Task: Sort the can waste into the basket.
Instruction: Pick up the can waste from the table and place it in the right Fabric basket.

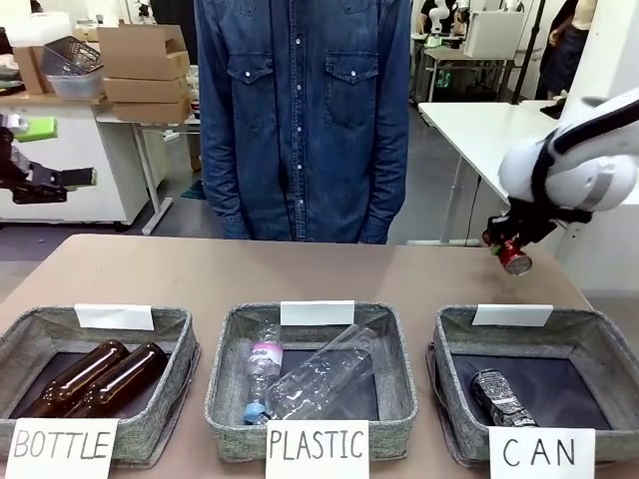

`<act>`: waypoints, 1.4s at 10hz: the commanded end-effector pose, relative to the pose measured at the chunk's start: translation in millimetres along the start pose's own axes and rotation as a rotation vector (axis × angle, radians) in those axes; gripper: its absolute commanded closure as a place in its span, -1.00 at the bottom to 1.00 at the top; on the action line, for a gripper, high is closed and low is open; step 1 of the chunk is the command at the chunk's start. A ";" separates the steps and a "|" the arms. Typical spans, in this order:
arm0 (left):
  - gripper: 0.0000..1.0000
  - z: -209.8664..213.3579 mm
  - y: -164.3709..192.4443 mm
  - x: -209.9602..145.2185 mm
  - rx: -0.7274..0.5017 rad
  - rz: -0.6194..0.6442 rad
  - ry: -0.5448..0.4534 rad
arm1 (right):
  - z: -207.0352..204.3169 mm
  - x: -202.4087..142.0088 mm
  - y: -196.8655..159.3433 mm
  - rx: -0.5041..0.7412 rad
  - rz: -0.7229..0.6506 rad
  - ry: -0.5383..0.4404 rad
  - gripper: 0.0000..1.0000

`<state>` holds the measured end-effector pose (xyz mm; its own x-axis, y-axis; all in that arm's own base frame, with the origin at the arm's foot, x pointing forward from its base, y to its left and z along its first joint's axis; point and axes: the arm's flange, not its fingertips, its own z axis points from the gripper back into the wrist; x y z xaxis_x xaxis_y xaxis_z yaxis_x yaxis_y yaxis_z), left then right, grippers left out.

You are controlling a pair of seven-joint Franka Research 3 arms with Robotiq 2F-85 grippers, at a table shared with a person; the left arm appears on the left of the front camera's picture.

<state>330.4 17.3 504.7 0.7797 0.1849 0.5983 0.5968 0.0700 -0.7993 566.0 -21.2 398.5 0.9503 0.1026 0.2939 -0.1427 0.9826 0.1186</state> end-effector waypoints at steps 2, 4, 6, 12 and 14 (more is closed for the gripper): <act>-1.00 -0.5 -1.4 1.8 -0.006 -0.004 -0.016 | 126.5 -80.0 12.1 0.317 0.598 0.111 1.00; -1.00 -0.5 -1.4 1.8 -0.006 -0.004 -0.016 | 156.9 -133.8 43.4 0.284 0.759 0.096 1.00; -1.00 -0.5 -1.4 1.8 -0.006 -0.004 -0.016 | 178.6 -200.1 64.4 0.255 1.081 0.092 1.00; -1.00 -0.5 -1.4 1.8 -0.006 -0.004 -0.016 | 181.1 -217.1 63.5 0.185 1.076 0.132 1.00; -1.00 -0.5 -1.4 1.8 -0.006 -0.004 -0.016 | 177.3 -215.4 61.4 0.176 1.106 0.176 -1.00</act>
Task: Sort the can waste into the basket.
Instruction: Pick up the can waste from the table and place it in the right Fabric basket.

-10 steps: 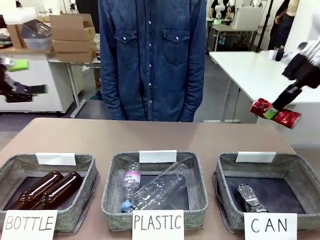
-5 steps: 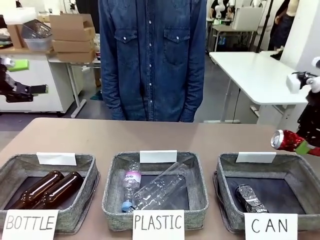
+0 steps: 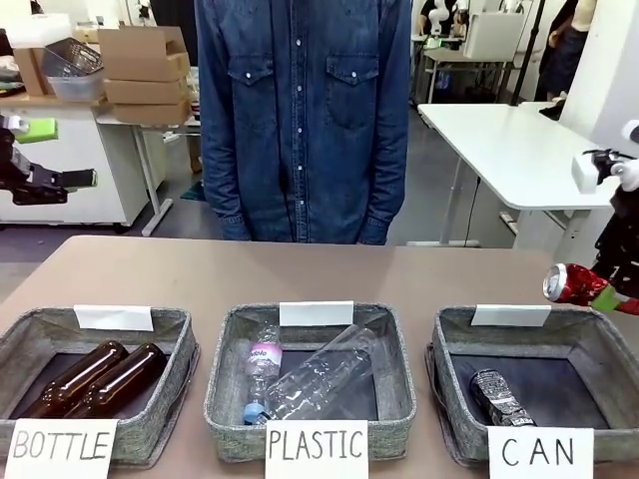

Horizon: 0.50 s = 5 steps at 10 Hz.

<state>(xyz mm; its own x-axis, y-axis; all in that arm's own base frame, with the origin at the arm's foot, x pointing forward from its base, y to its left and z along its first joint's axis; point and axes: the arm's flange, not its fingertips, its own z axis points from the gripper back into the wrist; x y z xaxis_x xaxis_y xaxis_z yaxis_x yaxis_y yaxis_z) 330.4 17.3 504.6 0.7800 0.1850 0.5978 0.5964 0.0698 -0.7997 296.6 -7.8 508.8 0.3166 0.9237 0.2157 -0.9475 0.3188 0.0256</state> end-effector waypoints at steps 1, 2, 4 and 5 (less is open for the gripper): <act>-1.00 -0.5 -1.6 1.8 -0.006 -0.004 -0.016 | 4.2 -1.4 -9.4 -0.010 0.016 0.020 -1.00; -1.00 -0.5 -1.6 1.8 -0.006 -0.004 -0.016 | 5.6 -2.5 -9.3 -0.008 0.034 0.019 -1.00; -1.00 -0.5 -1.6 1.8 -0.006 -0.004 -0.016 | 9.0 -4.4 -12.0 -0.010 0.028 0.010 -1.00; -1.00 -0.5 -1.6 1.8 -0.006 -0.004 -0.016 | 6.4 -4.8 -10.0 -0.010 0.025 -0.003 -1.00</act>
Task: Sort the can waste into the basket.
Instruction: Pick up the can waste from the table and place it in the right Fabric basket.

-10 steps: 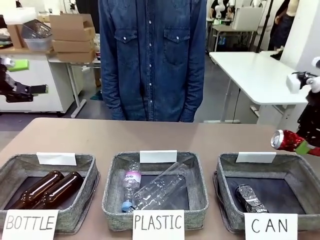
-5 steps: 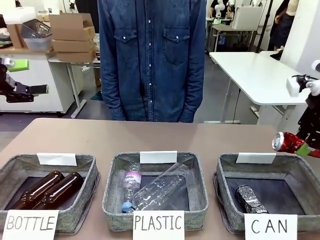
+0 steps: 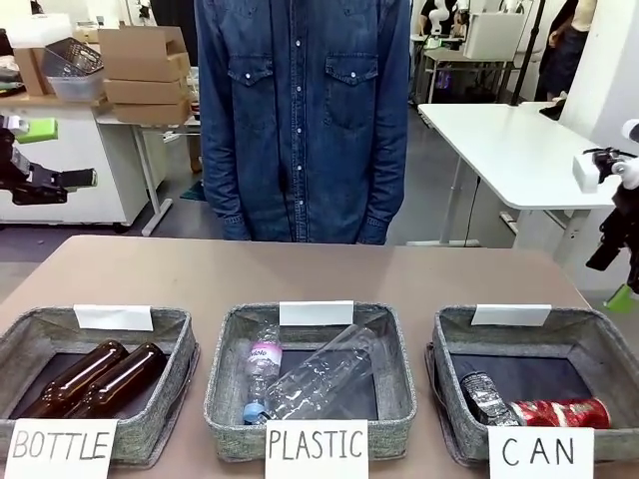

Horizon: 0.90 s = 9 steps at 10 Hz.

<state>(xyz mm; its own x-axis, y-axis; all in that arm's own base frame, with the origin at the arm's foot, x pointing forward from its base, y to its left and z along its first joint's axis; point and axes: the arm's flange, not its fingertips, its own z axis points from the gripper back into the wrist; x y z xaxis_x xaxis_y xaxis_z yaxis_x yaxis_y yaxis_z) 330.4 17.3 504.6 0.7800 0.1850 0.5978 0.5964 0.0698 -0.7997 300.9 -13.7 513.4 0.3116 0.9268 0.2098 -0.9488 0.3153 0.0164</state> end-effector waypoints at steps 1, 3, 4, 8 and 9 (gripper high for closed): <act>-1.00 -0.5 -1.6 1.8 -0.006 -0.004 -0.016 | 1.3 -1.1 -5.5 -0.006 0.005 -0.035 -1.00; -1.00 -0.5 -1.6 1.8 -0.006 -0.004 -0.016 | 16.4 7.4 -17.7 0.125 -0.144 -0.372 -1.00; -1.00 -0.5 -1.6 1.8 -0.006 -0.004 -0.016 | 28.5 25.9 -33.8 0.231 -0.382 -0.735 -1.00; -1.00 -0.5 -1.6 1.8 -0.006 -0.004 -0.016 | 25.1 87.7 -94.4 0.831 -1.101 -1.283 -1.00; -1.00 -0.5 -1.6 1.8 -0.006 -0.004 -0.016 | 20.9 95.2 -96.1 0.903 -1.100 -1.291 -1.00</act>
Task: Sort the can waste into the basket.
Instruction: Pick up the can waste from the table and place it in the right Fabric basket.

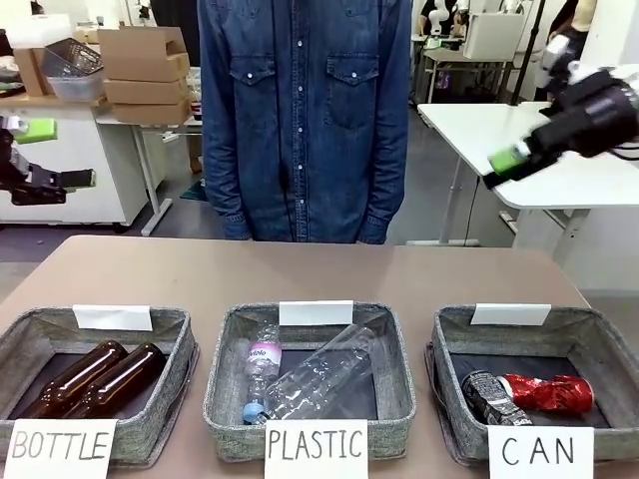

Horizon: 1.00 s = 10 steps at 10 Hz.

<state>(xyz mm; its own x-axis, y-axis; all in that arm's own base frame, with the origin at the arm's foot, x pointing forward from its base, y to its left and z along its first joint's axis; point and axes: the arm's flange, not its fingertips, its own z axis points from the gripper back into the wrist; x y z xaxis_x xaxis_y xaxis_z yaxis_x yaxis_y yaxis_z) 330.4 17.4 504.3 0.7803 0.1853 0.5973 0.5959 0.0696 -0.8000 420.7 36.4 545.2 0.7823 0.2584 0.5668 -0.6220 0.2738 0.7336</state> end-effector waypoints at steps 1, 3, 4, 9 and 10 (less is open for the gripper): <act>-1.00 -0.5 -1.8 2.0 -0.006 -0.005 -0.016 | -9.1 7.3 2.6 0.219 -0.471 -0.568 -1.00; -1.00 -0.5 -1.8 2.0 -0.006 -0.005 -0.016 | 0.0 0.0 0.0 0.000 0.000 0.000 -1.00; -1.00 -0.5 -1.8 2.0 -0.006 -0.005 -0.016 | 0.0 0.0 0.0 0.000 0.000 0.000 -1.00; -1.00 -0.5 -1.8 2.0 -0.006 -0.005 -0.016 | 0.0 0.0 0.0 0.000 0.000 0.000 -1.00; -1.00 -0.5 -1.8 2.0 -0.006 -0.005 -0.016 | 0.0 0.0 0.0 0.000 0.000 0.000 -1.00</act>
<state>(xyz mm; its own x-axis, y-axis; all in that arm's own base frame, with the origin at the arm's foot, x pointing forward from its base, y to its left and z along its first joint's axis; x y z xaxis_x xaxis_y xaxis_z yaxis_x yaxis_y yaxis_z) 330.4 17.4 504.4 0.7802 0.1853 0.5975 0.5960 0.0697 -0.7999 420.1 37.3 543.2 0.7924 0.2461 0.5581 -0.6094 0.2804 0.7416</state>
